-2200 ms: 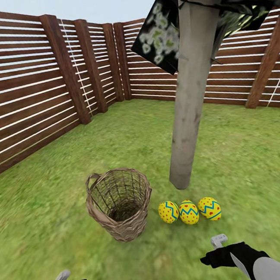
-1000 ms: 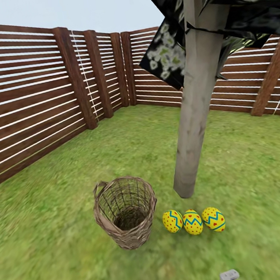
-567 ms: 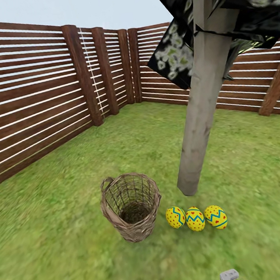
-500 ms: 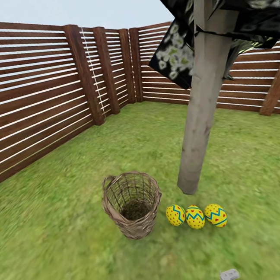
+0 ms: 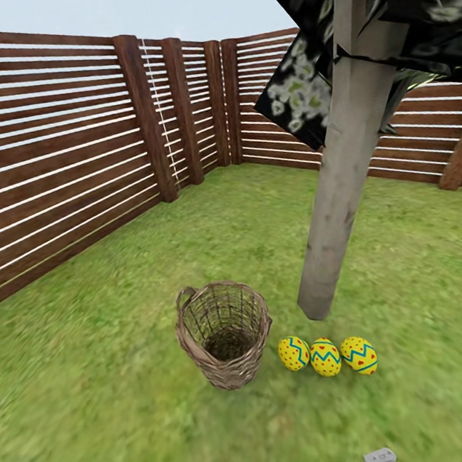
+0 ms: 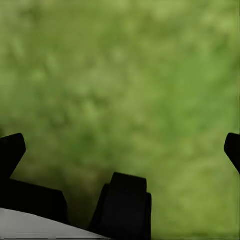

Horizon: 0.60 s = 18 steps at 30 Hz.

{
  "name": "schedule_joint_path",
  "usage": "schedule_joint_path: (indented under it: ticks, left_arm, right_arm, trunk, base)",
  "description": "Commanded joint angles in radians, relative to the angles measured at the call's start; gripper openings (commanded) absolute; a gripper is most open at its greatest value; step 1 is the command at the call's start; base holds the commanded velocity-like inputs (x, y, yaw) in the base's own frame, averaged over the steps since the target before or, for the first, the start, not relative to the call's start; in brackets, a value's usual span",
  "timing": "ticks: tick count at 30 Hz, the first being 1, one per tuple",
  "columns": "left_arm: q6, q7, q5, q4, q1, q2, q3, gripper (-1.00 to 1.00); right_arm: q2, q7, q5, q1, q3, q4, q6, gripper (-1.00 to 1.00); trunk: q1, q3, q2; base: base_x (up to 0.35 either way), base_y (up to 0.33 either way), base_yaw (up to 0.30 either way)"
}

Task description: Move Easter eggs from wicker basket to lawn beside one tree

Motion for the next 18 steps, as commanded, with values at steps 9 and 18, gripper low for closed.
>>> schedule_joint_path:
  ticks: [9, 18]
  left_arm:
    - [-0.005, 0.011, -0.001, 0.004, 0.009, 0.004, 0.009, 1.00]
    - [-0.018, 0.039, -0.001, 0.004, 0.017, 0.002, 0.008, 1.00]
  right_arm:
    - [-0.002, 0.004, 0.004, 0.005, -0.009, -0.001, -0.012, 1.00]
    - [-0.005, 0.004, 0.005, 0.044, -0.009, -0.002, -0.063, 1.00]
  trunk:
    - [-0.035, 0.013, 0.063]
    - [-0.069, 0.029, 0.126]
  base:
    - [0.000, 0.000, -0.118]
    - [0.000, 0.000, -0.167]
